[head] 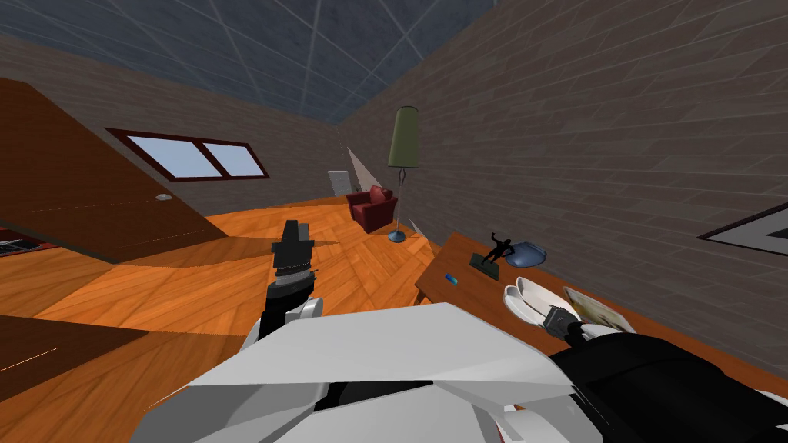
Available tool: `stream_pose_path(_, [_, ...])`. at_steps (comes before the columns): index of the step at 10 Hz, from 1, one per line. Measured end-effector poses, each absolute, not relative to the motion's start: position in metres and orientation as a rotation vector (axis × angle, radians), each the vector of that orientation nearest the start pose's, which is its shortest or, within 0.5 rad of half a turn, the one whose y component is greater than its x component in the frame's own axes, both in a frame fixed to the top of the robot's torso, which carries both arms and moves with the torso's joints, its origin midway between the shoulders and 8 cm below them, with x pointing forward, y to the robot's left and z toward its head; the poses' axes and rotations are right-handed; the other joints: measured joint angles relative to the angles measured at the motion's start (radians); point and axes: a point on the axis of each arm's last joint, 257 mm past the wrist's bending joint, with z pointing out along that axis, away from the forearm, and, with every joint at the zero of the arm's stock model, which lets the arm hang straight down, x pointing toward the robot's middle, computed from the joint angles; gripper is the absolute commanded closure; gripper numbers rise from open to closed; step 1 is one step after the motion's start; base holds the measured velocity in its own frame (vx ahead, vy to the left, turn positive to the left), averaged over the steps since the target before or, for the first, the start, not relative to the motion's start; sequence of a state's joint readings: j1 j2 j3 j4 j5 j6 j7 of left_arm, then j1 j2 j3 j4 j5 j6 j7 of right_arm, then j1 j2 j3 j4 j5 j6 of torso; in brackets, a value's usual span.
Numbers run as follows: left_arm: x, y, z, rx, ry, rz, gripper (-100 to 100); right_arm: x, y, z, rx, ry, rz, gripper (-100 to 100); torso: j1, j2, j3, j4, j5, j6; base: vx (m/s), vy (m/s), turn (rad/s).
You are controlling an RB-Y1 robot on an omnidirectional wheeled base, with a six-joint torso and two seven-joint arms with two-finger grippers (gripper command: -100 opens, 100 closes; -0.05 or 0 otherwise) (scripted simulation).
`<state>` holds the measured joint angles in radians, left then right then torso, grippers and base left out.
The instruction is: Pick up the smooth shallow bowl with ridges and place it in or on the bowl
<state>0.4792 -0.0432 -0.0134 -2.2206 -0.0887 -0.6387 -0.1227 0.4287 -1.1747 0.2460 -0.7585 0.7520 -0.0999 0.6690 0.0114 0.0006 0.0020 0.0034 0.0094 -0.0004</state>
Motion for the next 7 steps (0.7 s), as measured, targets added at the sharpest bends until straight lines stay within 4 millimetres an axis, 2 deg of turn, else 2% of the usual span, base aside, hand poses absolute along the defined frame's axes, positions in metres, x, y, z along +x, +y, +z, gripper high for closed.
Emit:
stream_pose_path(2, [0.335, 0.262, 0.03, -0.51, 0.59, -1.177, 0, 0.108, -0.818, -0.368, -0.832, 2.613, -1.108, -100, 0.0, 0.001, 0.001, 0.0, 0.0, 0.0, 0.0, 0.0, 0.0])
stream_pose_path(3, [0.335, 0.262, 0.03, -0.51, 0.59, -1.177, 0, 0.108, -0.818, -0.368, -0.832, 2.613, -1.108, 0, 0.0, 0.002, 0.001, 0.0, 0.0, 0.0, 0.0, 0.0, 0.0])
stream_pose_path(4, [0.335, 0.262, 0.03, -0.51, 0.59, -1.177, 0, 0.108, -0.818, -0.368, -0.832, 2.613, -1.108, -100, 0.0, 0.002, 0.001, 0.0, 0.0, 0.0, 0.001, 0.013, 0.013])
stream_pose_path(7, [0.335, 0.262, 0.03, -0.51, 0.59, -1.177, 0, 0.107, -0.831, -0.347, -0.83, 2.623, -1.095, -100, 0.002, 0.001, 0.001, 0.0, 0.001, 0.0, 0.004, 0.027, 0.013])
